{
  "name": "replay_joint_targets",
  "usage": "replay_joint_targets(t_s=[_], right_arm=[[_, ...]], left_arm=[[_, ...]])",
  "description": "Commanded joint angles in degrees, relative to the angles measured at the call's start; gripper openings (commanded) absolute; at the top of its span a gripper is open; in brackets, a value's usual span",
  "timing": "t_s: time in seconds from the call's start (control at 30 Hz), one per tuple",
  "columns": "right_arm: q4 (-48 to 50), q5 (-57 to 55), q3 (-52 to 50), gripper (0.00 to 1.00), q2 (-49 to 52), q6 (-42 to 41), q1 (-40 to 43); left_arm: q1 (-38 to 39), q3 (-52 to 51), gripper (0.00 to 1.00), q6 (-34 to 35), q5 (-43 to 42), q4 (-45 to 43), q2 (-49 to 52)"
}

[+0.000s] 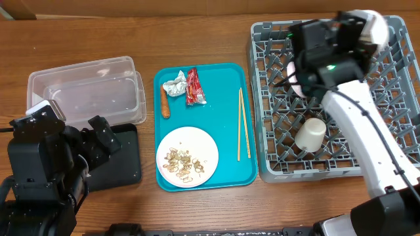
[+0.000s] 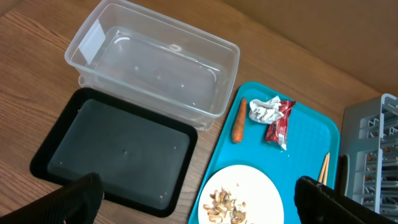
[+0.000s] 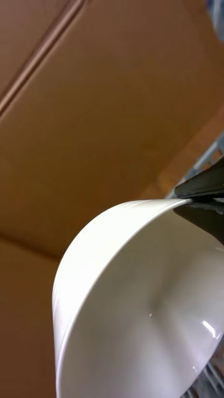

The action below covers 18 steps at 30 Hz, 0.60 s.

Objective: Sort waste into correct bins and load items into the dishwasher
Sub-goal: 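Carry the white bowl into the dish rack and open the right gripper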

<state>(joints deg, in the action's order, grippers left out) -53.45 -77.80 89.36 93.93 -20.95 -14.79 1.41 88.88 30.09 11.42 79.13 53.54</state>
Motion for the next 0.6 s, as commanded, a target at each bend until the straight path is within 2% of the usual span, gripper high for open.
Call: replay_joint_targets(t_s=[0.0,0.3,0.57], right_arm=[[0.5,-1.4,-0.6,0.04,0.8,1.4,4.3],[3.7,1.6,-5.0,0.04,7.0,1.5,8.7],[4.8,-3.1,-5.0,0.04,13.3,1.9,8.7]], left_arm=[[0.1,0.4,1.00,0.8,0.8,0.0,0.1],[0.1,0.4,1.00,0.8,0.8,0.0,0.1],[0.1,0.4,1.00,0.8,0.8,0.0,0.1]])
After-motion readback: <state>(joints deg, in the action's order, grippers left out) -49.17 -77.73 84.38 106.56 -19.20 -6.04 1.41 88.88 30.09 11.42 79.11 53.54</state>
